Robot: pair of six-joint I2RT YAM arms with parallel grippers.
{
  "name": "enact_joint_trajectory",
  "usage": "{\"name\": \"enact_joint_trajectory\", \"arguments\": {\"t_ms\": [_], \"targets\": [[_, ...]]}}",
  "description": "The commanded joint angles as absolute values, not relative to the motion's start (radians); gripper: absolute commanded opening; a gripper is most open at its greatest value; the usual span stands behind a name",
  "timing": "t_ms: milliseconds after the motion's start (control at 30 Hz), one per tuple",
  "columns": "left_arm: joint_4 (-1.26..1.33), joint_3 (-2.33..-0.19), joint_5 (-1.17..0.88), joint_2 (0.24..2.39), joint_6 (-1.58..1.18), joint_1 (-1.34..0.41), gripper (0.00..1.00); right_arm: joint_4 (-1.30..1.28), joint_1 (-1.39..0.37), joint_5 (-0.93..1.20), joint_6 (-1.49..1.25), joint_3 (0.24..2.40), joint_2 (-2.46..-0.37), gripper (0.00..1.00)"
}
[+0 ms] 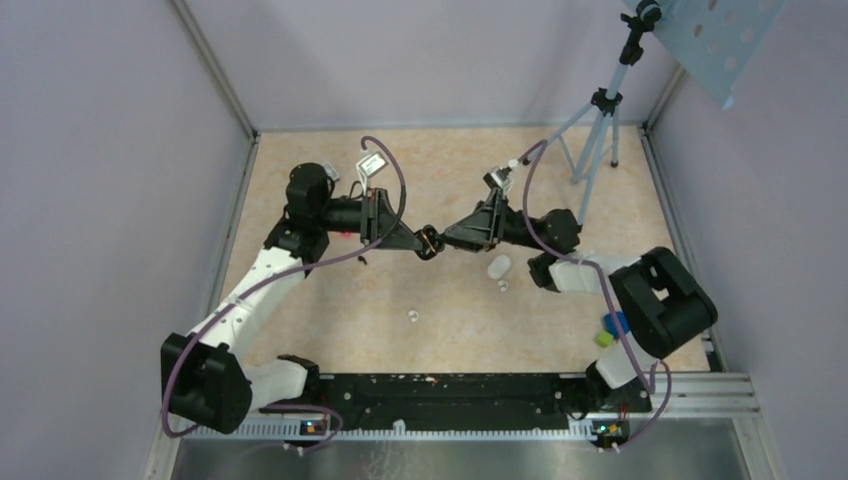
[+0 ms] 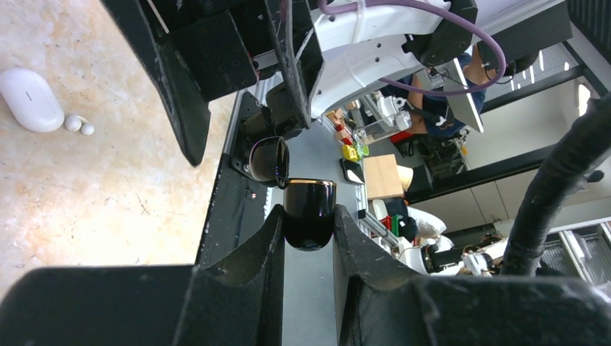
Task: Insert the wireless bluetooth earbuds into the charging case
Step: Open the charging case to the charging case, then pass from the left arm to the right
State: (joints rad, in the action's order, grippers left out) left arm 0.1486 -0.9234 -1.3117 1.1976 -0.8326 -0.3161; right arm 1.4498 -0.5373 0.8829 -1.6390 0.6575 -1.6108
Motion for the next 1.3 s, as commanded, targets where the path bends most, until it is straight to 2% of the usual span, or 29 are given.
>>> {"name": "enact_joint_trajectory", "arguments": {"t_ms": [0,133,200,533,700,867,1033,1133,1200,1267], "targets": [[0.101,-0.989,-1.308,1.182,-0.754,-0.318,0.0,1.204,-0.5,0.86,-1.422,0.64,-1.447,0.61],[0.1,-0.999,-1.315,1.188,-0.752,-0.317,0.0,0.747,-0.503,0.813,-1.121,0.71,-1.321,0.6],[0.1,-1.0,-1.314,1.191,-0.75,-0.318,0.0,0.622,-0.511,0.806,-1.042,0.75,-1.307,0.6],[0.1,-0.991,-1.323,1.184,-0.759,-0.318,0.0,0.734,-0.603,0.889,-1.047,0.816,-1.373,0.59],[0.1,-0.989,-1.321,1.183,-0.761,-0.317,0.0,0.751,-0.603,0.883,-1.064,0.816,-1.379,0.55],[0.1,-0.988,-1.327,1.185,-0.759,-0.317,0.0,0.757,-0.604,0.877,-1.077,0.817,-1.382,0.36],[0.1,-0.986,-1.328,1.19,-0.758,-0.317,0.0,0.78,-0.603,0.877,-1.098,0.818,-1.379,0.23],[0.098,-0.986,-1.326,1.192,-0.753,-0.318,0.0,0.768,-0.604,0.876,-1.093,0.825,-1.368,0.11],[0.096,-0.986,-1.32,1.193,-0.747,-0.317,0.0,0.736,-0.603,0.87,-1.072,0.833,-1.358,0.0],[0.092,-0.986,-1.314,1.196,-0.742,-0.318,0.0,0.669,-0.603,0.86,-1.028,0.846,-1.344,0.0]]}}
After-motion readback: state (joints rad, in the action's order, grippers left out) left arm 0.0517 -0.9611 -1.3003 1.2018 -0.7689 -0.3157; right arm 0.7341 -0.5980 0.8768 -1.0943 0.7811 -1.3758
